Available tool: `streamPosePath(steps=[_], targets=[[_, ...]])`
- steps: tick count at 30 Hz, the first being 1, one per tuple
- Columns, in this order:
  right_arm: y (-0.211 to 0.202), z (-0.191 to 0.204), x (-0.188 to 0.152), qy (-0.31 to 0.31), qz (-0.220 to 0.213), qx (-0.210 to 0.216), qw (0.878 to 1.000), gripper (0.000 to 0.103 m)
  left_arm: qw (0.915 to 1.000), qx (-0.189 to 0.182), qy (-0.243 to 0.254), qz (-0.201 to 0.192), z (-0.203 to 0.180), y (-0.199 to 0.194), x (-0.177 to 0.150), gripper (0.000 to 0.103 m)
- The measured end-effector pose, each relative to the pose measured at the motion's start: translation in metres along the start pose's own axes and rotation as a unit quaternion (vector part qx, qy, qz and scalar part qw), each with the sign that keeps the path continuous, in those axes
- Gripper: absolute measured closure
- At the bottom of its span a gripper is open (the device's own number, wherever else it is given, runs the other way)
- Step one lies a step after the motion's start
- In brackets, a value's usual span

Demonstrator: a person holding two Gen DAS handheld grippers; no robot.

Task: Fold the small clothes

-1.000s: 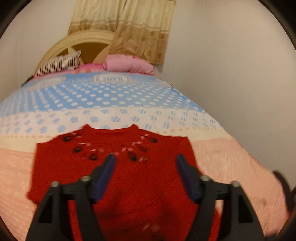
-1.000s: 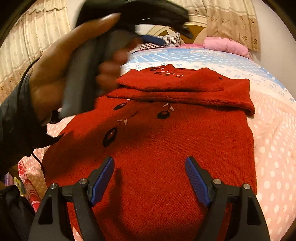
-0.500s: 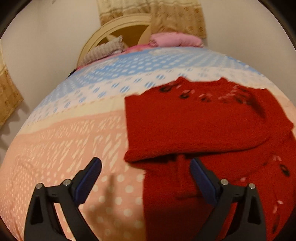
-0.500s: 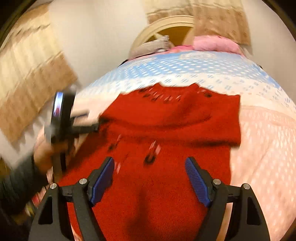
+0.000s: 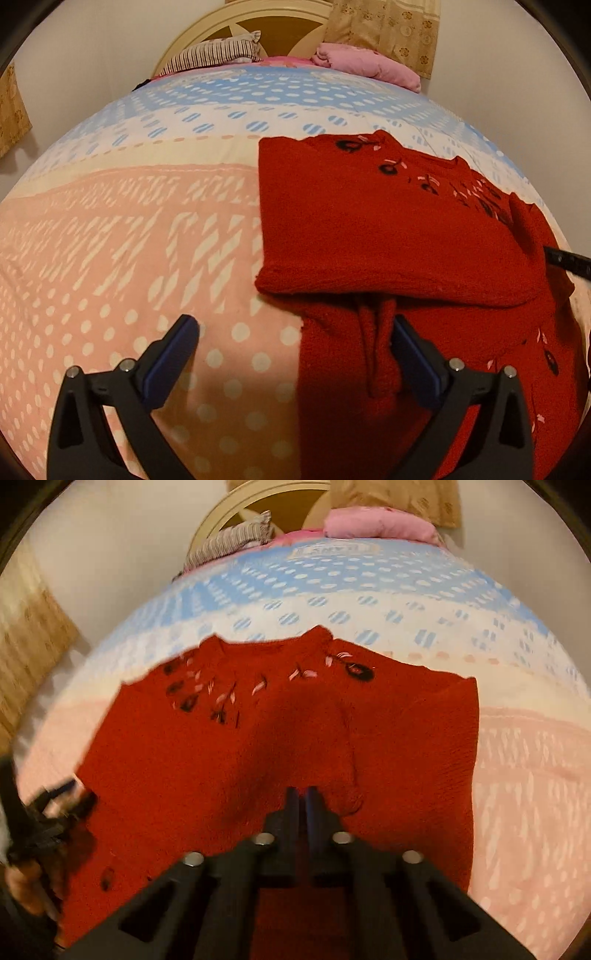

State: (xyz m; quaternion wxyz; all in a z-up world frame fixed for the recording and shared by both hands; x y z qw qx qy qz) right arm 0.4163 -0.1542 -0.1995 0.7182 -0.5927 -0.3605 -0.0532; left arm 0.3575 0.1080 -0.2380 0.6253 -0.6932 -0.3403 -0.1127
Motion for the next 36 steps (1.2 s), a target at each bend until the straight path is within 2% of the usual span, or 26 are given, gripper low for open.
streamPosePath(steps=[4, 8, 9, 11, 13, 14, 15, 16, 17, 23, 24, 25, 26, 30, 36], targets=[[-0.032, 0.022, 0.005, -0.051, -0.036, -0.018, 0.998, 0.103, 0.9999, -0.005, -0.009, 0.0, 0.002, -0.001, 0.001, 0.0], [-0.073, 0.028, 0.016, -0.065, -0.079, -0.022, 0.995, 0.103, 0.9997, -0.015, -0.019, -0.004, 0.003, -0.002, 0.003, 0.0], [-0.075, 0.03, 0.018, -0.065, -0.081, -0.02, 0.994, 0.103, 0.9996, -0.018, -0.022, -0.004, 0.004, -0.003, 0.003, 0.0], [-0.077, 0.027, 0.02, -0.052, -0.078, 0.016, 0.995, 0.103, 0.9996, -0.018, -0.022, 0.0, 0.004, -0.002, 0.003, 0.0], [-0.072, 0.016, 0.022, -0.032, -0.076, 0.007, 0.997, 0.101, 0.9996, -0.014, -0.023, -0.002, 0.005, -0.002, 0.003, 0.0], [-0.068, 0.009, 0.021, -0.025, -0.072, -0.003, 0.997, 0.092, 0.9995, -0.014, -0.027, -0.002, 0.006, -0.002, 0.003, 0.0], [-0.062, 0.001, 0.019, -0.016, -0.064, -0.009, 0.998, 0.078, 0.9994, -0.013, -0.031, -0.003, 0.007, -0.002, 0.004, 0.0], [-0.054, -0.005, 0.016, -0.004, -0.056, -0.008, 0.998, 0.046, 0.9993, -0.011, -0.036, -0.005, 0.009, -0.002, 0.004, 0.0], [-0.048, -0.008, 0.014, 0.003, -0.052, -0.003, 0.999, 0.041, 0.9992, -0.008, -0.038, -0.006, 0.01, -0.002, 0.004, 0.0], [-0.003, -0.013, 0.009, -0.019, -0.015, -0.025, 0.999, 0.043, 0.9995, 0.0, -0.033, -0.003, 0.011, 0.0, 0.003, 0.0], [0.005, -0.014, 0.007, -0.023, -0.004, -0.032, 0.999, 0.049, 0.9994, 0.0, -0.033, -0.003, 0.011, 0.0, 0.003, 0.0], [0.01, -0.014, 0.005, -0.024, 0.004, -0.033, 0.999, 0.074, 0.9995, 0.0, -0.033, -0.003, 0.011, 0.0, 0.003, 0.0], [0.011, -0.013, 0.003, -0.024, 0.005, -0.032, 0.999, 0.085, 0.9994, 0.0, -0.033, -0.003, 0.011, 0.0, 0.003, 0.0], [-0.016, 0.002, 0.005, -0.042, -0.029, -0.023, 0.998, 0.089, 0.9994, 0.001, -0.033, -0.002, 0.011, 0.0, 0.003, 0.0], [-0.098, 0.018, 0.021, -0.066, -0.113, -0.035, 0.991, 0.089, 0.9993, -0.001, -0.037, -0.001, 0.013, 0.001, 0.003, 0.0]])
Point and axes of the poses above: each gripper's, at about its wrist camera, not at the fingertips, and y roughly the way its jaws point, z to its left, x to its top, the point moved 9 cm from there along y, roughly the way its jaws point, and after that the axes turned 11 degrees about -y, right-handed, at the moved point
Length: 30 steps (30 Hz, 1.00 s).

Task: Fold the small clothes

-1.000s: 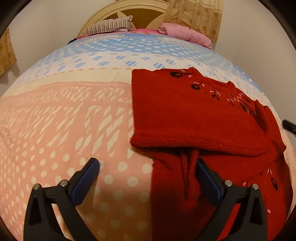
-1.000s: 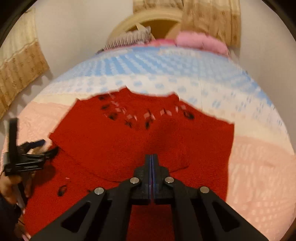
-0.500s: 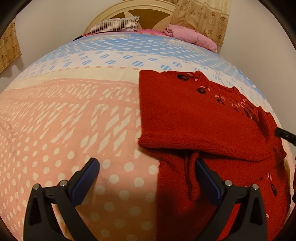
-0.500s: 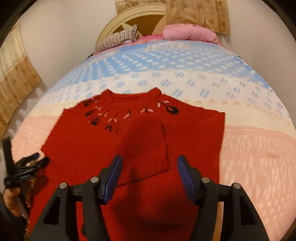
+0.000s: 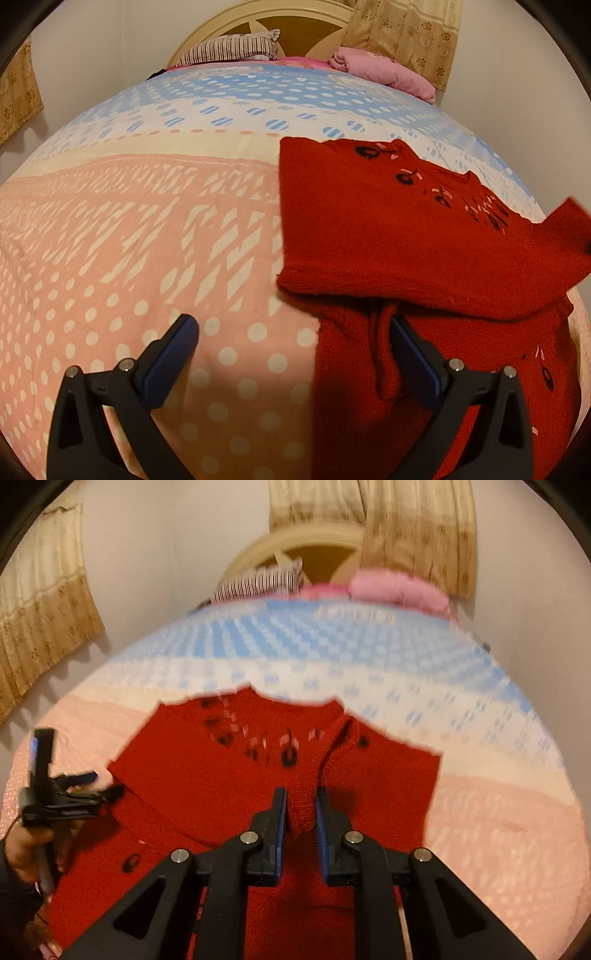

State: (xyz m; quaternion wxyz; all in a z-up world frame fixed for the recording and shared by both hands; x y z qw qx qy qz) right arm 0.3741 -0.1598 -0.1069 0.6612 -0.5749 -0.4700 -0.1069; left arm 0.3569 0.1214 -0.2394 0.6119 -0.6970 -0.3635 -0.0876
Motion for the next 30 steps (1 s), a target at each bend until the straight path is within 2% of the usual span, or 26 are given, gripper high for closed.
streamPosePath(steps=[5, 9, 12, 16, 19, 21, 26, 28, 30], targets=[[-0.032, -0.012, 0.005, 0.006, -0.032, -0.018, 0.999, 0.089, 1.0, -0.002, -0.006, 0.0, 0.003, -0.001, 0.0, 0.0], [-0.024, -0.026, -0.021, 0.026, -0.014, -0.019, 0.999, 0.089, 0.9998, -0.002, -0.022, -0.005, 0.008, -0.003, 0.001, 0.0], [-0.013, -0.03, -0.04, 0.045, -0.003, -0.009, 0.999, 0.089, 0.9999, -0.012, 0.002, 0.005, -0.002, -0.002, 0.0, 0.0], [-0.015, -0.025, -0.035, 0.051, -0.015, 0.004, 0.999, 0.089, 0.9994, -0.006, 0.032, 0.012, -0.013, 0.002, 0.004, 0.0], [-0.023, -0.019, -0.023, 0.041, -0.032, 0.005, 0.999, 0.089, 1.0, 0.005, -0.004, -0.002, 0.001, 0.005, 0.017, 0.0], [-0.027, -0.02, -0.023, 0.037, -0.033, 0.003, 0.999, 0.089, 0.9991, -0.009, -0.04, 0.009, 0.012, 0.009, 0.016, 0.0], [-0.012, -0.036, -0.057, 0.046, 0.005, -0.019, 0.999, 0.089, 0.9992, 0.001, -0.039, 0.009, 0.018, 0.005, 0.009, 0.0], [0.008, -0.041, -0.082, 0.058, 0.046, -0.012, 0.997, 0.089, 0.9984, 0.0, -0.055, 0.014, 0.023, 0.006, 0.01, 0.0], [0.018, -0.05, -0.098, 0.065, 0.058, -0.033, 0.996, 0.087, 0.9982, 0.004, -0.059, 0.014, 0.027, 0.005, 0.01, 0.0]])
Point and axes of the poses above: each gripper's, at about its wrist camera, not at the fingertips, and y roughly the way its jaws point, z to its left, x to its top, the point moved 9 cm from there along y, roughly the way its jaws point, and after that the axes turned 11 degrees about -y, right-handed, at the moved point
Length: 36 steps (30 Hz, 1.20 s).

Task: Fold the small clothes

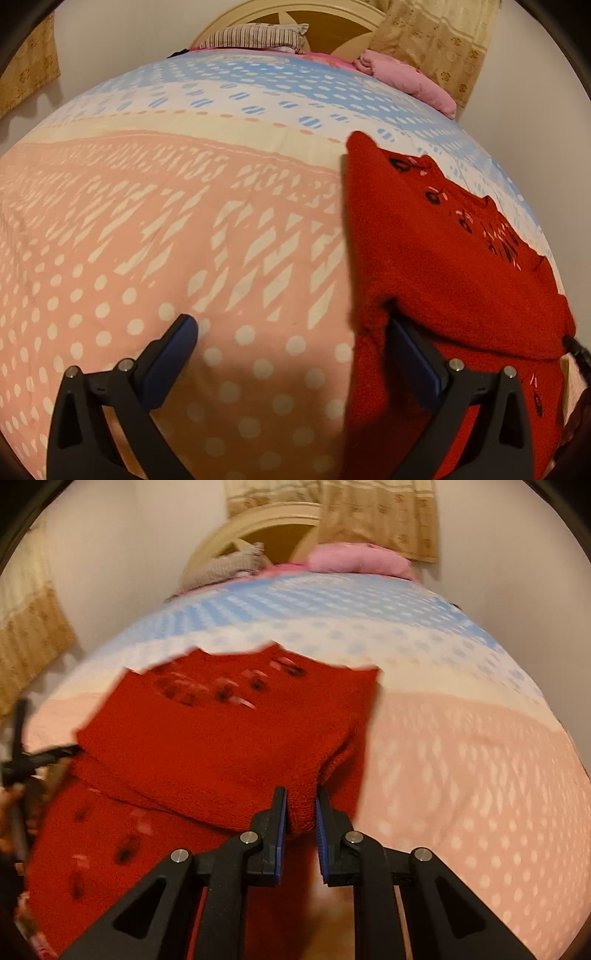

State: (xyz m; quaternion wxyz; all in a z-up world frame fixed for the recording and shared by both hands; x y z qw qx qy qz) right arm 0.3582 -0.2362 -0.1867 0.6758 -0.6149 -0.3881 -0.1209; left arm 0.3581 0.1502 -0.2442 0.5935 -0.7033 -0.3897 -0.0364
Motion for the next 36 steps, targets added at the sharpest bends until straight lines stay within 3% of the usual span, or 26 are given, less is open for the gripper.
streamPosePath(steps=[1, 5, 9, 14, 15, 18, 20, 21, 23, 26, 29, 36], targets=[[0.001, -0.003, -0.004, 0.01, 0.0, 0.003, 1.0, 0.087, 1.0, 0.001, 0.001, 0.0, 0.001, -0.002, -0.003, 0.0], [-0.016, -0.014, -0.007, 0.051, -0.017, 0.007, 0.999, 0.065, 0.9995, -0.027, -0.014, -0.004, 0.007, -0.018, -0.005, 0.0], [-0.039, -0.012, 0.003, 0.033, -0.036, -0.016, 0.999, 0.065, 0.9983, -0.007, -0.001, -0.057, 0.011, -0.047, 0.005, 0.0], [-0.043, 0.016, 0.029, 0.012, -0.058, 0.027, 0.998, 0.057, 0.9962, -0.013, 0.035, -0.079, -0.017, -0.06, 0.023, 0.0], [-0.036, 0.026, 0.035, 0.004, -0.058, 0.042, 0.997, 0.057, 0.9954, -0.003, 0.047, -0.083, -0.023, -0.056, 0.027, 0.0], [-0.012, 0.045, 0.041, -0.011, -0.039, 0.063, 0.997, 0.057, 0.9897, 0.072, 0.083, -0.092, -0.026, -0.031, 0.036, 0.0], [0.015, 0.051, 0.036, -0.002, -0.004, 0.063, 0.998, 0.057, 0.9843, 0.122, 0.095, -0.084, -0.017, -0.009, 0.037, 0.0], [0.027, 0.055, 0.03, 0.006, 0.015, 0.07, 0.997, 0.057, 0.9838, 0.13, 0.096, -0.077, -0.011, -0.002, 0.036, 0.0], [0.04, 0.063, 0.016, 0.007, 0.041, 0.071, 0.997, 0.051, 0.9876, 0.12, 0.082, -0.059, -0.002, 0.008, 0.034, 0.0], [0.035, 0.077, 0.018, -0.036, 0.038, 0.05, 0.997, 0.046, 0.9883, 0.124, 0.072, -0.053, 0.007, 0.011, 0.036, 0.0], [0.029, 0.084, 0.039, -0.021, 0.024, 0.067, 0.997, 0.046, 0.9902, 0.116, 0.063, -0.046, 0.008, 0.014, 0.038, 0.0], [0.051, 0.152, 0.073, -0.096, 0.019, 0.097, 0.99, 0.046, 0.9922, 0.102, 0.056, -0.045, 0.009, 0.01, 0.034, 0.0]])
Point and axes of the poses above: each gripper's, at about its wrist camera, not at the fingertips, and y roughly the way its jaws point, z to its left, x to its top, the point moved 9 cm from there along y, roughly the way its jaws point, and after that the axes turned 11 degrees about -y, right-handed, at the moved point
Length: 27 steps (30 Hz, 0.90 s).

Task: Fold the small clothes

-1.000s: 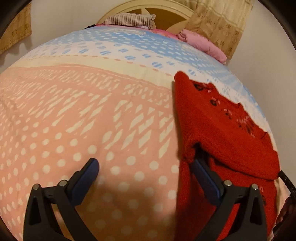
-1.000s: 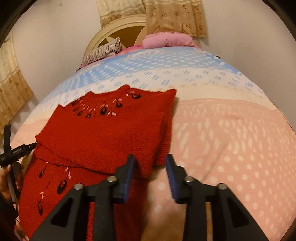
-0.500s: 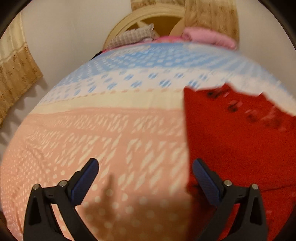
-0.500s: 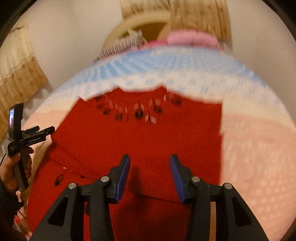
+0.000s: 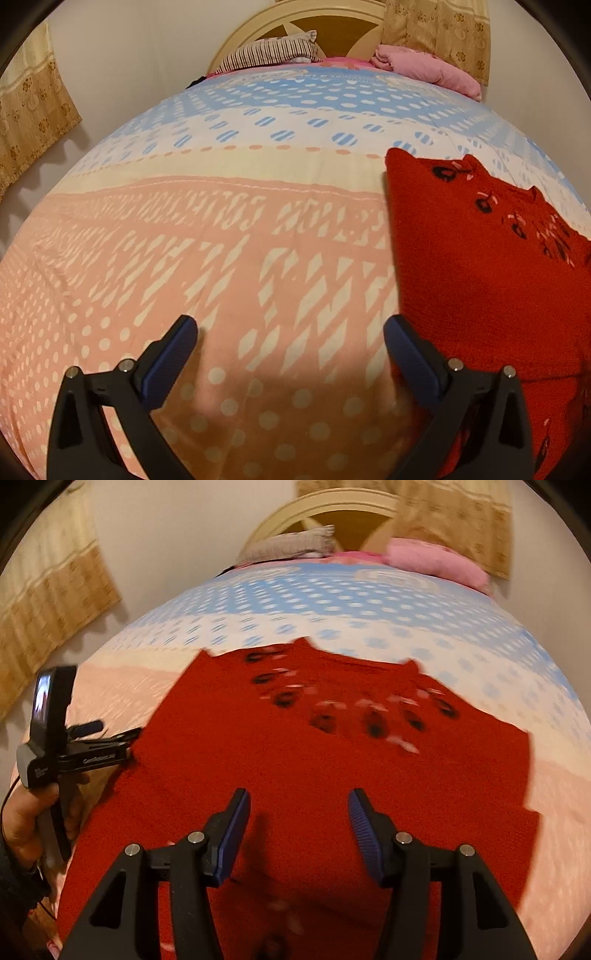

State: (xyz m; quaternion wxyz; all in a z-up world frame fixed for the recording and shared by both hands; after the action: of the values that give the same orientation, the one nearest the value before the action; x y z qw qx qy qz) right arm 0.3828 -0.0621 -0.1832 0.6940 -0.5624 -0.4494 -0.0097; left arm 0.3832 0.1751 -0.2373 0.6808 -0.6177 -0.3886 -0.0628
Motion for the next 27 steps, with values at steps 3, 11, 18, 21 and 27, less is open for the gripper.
streamPosePath(steps=[3, 11, 18, 21, 27], targets=[[0.015, 0.023, 0.001, -0.025, 0.007, 0.009, 1.0, 0.046, 0.9999, -0.007, -0.007, -0.008, 0.006, -0.014, 0.005, 0.0], [0.028, 0.039, -0.008, -0.029, 0.003, 0.019, 0.999, 0.042, 0.997, -0.058, 0.026, -0.044, -0.03, -0.043, 0.015, 0.0], [0.032, 0.05, -0.013, -0.06, 0.009, -0.004, 0.998, 0.034, 0.9985, 0.0, 0.053, -0.014, -0.03, 0.0, 0.009, 0.0], [0.029, 0.047, -0.015, -0.049, 0.005, 0.008, 0.999, 0.034, 0.9992, -0.033, 0.021, 0.01, -0.02, 0.004, 0.007, 0.0], [0.001, 0.045, -0.028, -0.029, -0.003, 0.016, 0.999, 0.034, 0.9986, -0.052, -0.003, 0.005, -0.014, -0.002, 0.004, 0.0]])
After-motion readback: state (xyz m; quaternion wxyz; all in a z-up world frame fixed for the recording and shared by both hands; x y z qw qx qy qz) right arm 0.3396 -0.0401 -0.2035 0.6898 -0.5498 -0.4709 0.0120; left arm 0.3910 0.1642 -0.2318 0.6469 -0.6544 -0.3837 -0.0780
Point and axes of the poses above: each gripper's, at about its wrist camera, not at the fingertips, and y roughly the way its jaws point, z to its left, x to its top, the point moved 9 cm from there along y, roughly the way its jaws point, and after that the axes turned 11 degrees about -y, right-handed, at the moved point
